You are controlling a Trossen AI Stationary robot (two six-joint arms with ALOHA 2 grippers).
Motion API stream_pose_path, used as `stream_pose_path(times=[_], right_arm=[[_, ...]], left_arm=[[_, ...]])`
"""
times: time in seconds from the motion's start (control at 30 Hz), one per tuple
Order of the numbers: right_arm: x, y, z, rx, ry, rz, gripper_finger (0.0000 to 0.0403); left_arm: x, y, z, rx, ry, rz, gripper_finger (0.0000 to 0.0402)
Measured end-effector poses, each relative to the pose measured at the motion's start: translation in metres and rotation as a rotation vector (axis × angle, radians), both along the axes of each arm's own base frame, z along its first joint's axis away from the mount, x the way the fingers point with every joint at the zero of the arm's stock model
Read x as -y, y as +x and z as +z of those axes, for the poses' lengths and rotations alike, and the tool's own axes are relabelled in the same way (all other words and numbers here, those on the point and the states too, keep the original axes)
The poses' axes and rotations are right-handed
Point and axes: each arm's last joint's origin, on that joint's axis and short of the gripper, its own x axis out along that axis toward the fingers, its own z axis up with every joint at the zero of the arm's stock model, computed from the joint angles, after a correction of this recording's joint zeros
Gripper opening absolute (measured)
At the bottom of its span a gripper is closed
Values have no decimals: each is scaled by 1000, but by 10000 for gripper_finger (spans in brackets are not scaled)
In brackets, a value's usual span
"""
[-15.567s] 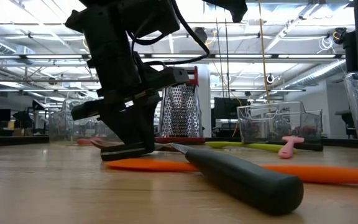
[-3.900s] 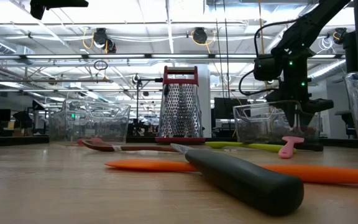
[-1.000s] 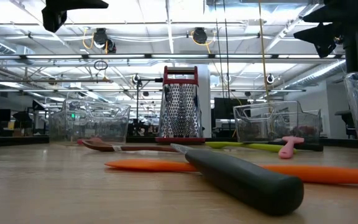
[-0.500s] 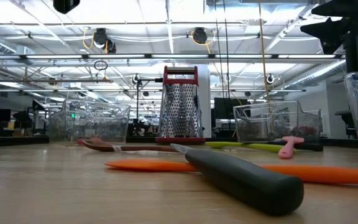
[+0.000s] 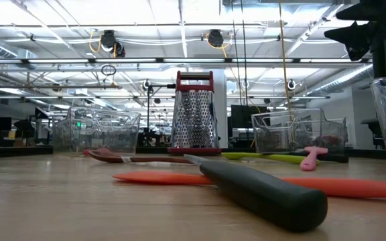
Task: Pick & Place Kitchen Items
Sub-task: Put the silver kitchen knife into the top right transparent bin
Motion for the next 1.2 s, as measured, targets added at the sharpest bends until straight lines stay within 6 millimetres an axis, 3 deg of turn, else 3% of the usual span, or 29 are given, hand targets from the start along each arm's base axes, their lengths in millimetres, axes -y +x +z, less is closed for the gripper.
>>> stream_pose_path(times=[0.4, 0.63, 1.0, 1.2], right_arm=[[0, 0, 0, 0, -23, 1, 210], [0, 0, 0, -1, -39, 1, 210], [0, 0, 2, 12, -51, 1, 210], [0, 0, 2, 12, -52, 1, 210]], left_arm=[[32, 61, -38, -157, -311, 97, 152], [45, 82, -58, -258, -526, 175, 152], [56, 91, -96, -362, -653, 300, 152], [53, 91, -103, -407, -649, 325, 152]])
